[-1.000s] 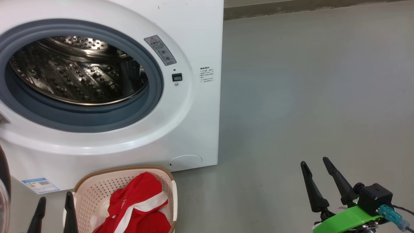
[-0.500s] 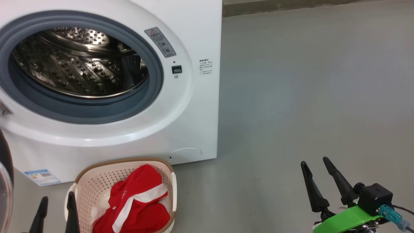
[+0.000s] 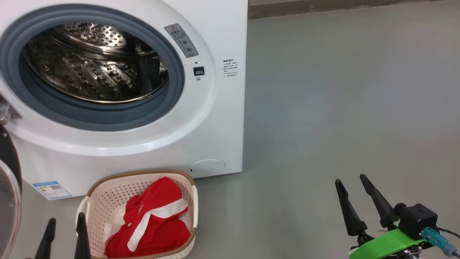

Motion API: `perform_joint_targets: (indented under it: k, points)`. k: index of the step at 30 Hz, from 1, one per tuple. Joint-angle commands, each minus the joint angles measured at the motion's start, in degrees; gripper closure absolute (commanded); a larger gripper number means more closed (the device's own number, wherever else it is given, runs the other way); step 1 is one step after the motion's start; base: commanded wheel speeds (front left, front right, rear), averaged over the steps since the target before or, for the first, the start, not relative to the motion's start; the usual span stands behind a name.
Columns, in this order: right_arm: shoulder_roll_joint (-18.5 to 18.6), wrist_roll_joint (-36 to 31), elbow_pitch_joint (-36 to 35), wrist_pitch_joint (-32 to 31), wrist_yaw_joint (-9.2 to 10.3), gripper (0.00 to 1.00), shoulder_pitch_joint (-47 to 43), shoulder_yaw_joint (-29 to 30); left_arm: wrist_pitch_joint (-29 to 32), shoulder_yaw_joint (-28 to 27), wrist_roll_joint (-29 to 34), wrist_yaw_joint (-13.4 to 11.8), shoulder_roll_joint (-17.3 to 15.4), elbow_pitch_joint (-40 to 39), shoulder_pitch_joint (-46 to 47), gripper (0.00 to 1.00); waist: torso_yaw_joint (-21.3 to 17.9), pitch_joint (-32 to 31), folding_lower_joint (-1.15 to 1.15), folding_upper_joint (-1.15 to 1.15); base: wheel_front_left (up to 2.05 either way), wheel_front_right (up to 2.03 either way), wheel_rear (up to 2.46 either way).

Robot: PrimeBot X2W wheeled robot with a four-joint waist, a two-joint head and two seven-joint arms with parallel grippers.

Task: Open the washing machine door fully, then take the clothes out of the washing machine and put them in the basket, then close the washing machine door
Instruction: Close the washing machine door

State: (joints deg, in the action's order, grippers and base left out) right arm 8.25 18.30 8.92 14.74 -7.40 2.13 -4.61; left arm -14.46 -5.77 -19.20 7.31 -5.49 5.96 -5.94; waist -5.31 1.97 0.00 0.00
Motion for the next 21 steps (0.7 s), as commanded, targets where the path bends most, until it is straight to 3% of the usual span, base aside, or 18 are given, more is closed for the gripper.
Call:
perform_joint_targets:
  k: [1, 11, 21]
  points:
    - [0.8, 0.6, -1.4, 0.3, -0.09, 0.0, 0.0, -1.1, -0.5, -1.8, 0.1, 0.2, -1.2, -1.4, 0.9, 0.0, 0.0, -0.1, 0.0, 0.0, 0.0, 0.0, 0.0]
    - [1.0, 0.6, -1.3, 0.3, -0.09, 0.0, 0.3, -1.9, -0.5, -1.5, -0.3, 0.2, -0.7, -0.7, 0.9, 0.0, 1.2, -0.3, 0.0, 0.0, 0.0, 0.0, 0.0]
    - [1.3, 0.7, -0.6, 0.3, -0.09, 0.0, 0.9, -3.6, -0.5, -2.3, 0.1, 0.2, 0.8, 0.1, 0.9, 0.0, 6.2, -0.3, 0.0, 0.0, 0.0, 0.0, 0.0]
